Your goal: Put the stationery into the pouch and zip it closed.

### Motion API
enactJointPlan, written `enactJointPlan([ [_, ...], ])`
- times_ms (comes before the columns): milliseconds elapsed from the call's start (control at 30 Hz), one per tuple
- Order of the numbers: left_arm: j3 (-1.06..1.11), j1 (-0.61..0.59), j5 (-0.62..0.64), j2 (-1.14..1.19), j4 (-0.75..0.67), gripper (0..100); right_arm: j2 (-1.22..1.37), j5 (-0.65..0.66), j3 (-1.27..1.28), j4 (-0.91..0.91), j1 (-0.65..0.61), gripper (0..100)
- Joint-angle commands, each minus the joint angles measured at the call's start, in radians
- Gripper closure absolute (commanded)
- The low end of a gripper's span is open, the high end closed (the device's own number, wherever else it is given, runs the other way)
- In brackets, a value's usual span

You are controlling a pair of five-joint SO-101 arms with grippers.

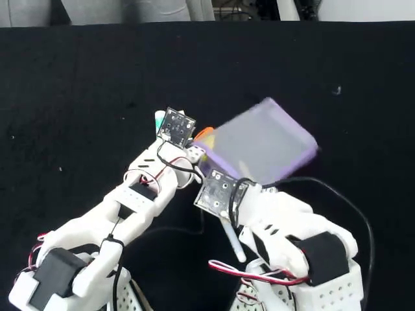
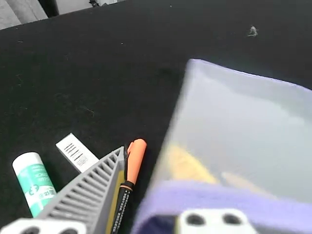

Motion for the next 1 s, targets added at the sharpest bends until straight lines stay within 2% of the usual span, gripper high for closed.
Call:
enactJointPlan([
  [0, -0.005, 0.005, 0.005, -0.006, -0.025, 95, -0.004, 0.002, -0.038, 0.017, -0.018, 98.7],
  [233, 0.018, -0.018, 0.000, -0.069, -0.017, 97, -0.010, -0.095, 0.016, -0.101, -0.012, 98.7],
  [500, 0.183, -0.035, 0.000, -0.373, -0.011, 97, -0.010, -0.121, 0.050, -0.130, -0.003, 98.8],
  [567, 0.200, -0.050, -0.002, -0.462, 0.063, 97, -0.010, -0.118, 0.050, -0.132, 0.052, 98.8],
  [733, 0.145, -0.108, 0.006, -0.678, 0.368, 97, -0.010, -0.061, 0.051, -0.140, 0.203, 98.8],
  [833, 0.136, -0.137, 0.005, -0.778, 0.476, 97, -0.010, -0.055, 0.051, -0.141, 0.227, 98.8],
  [967, 0.134, -0.191, 0.002, -0.858, 0.552, 97, -0.002, -0.066, 0.067, -0.164, 0.226, 98.3],
])
